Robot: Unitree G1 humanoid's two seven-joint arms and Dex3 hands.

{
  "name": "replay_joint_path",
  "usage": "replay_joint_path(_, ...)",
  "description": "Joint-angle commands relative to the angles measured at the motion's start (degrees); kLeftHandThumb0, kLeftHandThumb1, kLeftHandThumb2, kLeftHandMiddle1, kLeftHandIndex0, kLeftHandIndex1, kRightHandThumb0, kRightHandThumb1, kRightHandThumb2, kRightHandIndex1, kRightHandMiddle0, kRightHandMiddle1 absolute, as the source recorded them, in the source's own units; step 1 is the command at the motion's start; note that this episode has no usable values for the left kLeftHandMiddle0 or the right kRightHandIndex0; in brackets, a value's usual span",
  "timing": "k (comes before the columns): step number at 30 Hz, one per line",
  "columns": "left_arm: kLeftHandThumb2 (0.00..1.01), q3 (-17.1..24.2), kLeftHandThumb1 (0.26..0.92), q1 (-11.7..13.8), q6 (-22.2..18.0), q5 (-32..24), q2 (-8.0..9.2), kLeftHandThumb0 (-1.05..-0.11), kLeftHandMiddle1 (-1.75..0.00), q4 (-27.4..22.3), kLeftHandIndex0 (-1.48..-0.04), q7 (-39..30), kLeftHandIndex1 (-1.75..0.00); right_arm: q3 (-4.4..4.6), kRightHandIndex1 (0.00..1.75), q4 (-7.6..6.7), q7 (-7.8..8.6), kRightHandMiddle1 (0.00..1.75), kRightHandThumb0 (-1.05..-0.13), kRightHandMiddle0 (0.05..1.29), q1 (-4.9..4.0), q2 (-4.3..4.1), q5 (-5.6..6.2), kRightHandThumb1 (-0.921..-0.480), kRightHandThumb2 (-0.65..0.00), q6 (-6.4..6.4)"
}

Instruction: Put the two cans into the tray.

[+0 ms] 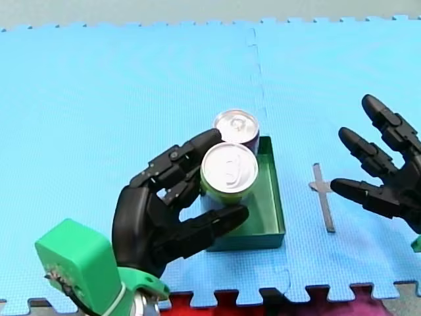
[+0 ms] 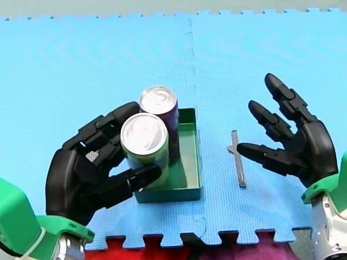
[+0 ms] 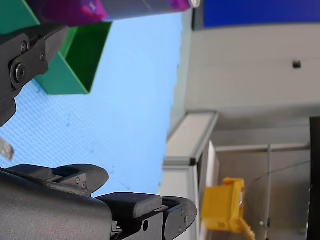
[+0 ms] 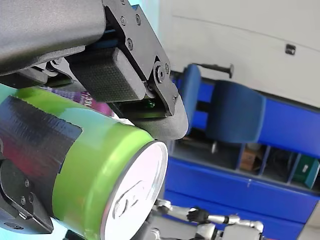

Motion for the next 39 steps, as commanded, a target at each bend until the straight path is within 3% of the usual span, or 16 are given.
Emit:
replay_joint_path(1,0.0,0.0,0.754,-0.4,-0.1,-0.1,-0.41,-0.378,0.0,-0.7,-1.29,0.1,0.0,-0.14,0.0,0.38,0.08,0.0,-0.589,0.3,-0.32,-0.23,0.04,-0.673,-0.001,-0.35)
replay_joint_path(23,0.0,-0.2,0.752,-0.5,-0.6,0.1,-0.67,-0.384,0.0,0.3,-1.29,0.2,0.0,-0.55,0.0,0.7,1.0,0.0,-0.57,0.3,-0.45,-0.34,0.44,-0.675,0.0,-0.8)
replay_joint_path(39,0.0,0.0,0.752,-0.4,-3.8,0.2,-1.0,-0.38,0.0,4.5,-1.29,-0.7,0.0,-0.35,0.0,-0.63,0.73,0.0,-0.558,0.29,0.02,-0.25,0.42,-0.676,0.0,-0.13)
